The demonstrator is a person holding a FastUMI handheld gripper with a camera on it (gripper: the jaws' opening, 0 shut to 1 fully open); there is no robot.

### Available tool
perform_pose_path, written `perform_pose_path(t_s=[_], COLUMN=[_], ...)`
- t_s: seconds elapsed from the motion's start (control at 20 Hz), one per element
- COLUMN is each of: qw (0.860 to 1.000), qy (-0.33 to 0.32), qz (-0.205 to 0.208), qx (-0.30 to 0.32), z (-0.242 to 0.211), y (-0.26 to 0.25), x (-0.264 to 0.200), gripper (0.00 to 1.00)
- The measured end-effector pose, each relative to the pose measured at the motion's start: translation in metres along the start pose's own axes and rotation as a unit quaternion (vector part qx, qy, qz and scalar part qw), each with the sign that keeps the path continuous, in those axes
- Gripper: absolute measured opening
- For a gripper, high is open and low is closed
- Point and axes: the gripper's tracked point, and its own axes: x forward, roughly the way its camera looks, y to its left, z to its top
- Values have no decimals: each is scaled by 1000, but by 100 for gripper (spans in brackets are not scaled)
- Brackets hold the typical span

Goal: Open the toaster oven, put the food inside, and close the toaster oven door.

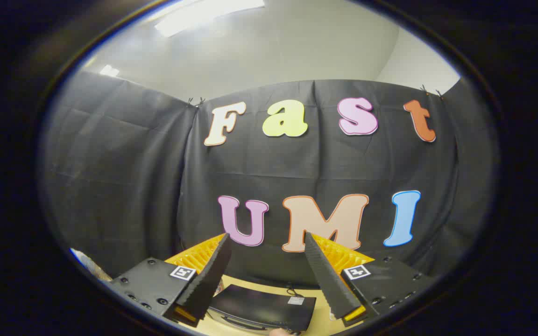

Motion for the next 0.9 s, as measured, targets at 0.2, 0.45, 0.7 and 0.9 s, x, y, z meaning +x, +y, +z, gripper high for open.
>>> perform_pose_path(t_s=[0.2, 0.45, 0.7, 0.9], qw=[1000, 1000, 1000, 999], qy=[8, 24, 30, 38], qz=[4, 4, 2, -3], qx=[5, 9, -2, -3], z=[-9, -33, -63, -114], y=[3, 0, 2, 8], x=[2, 6, 13, 24], gripper=[99, 99, 99, 99])
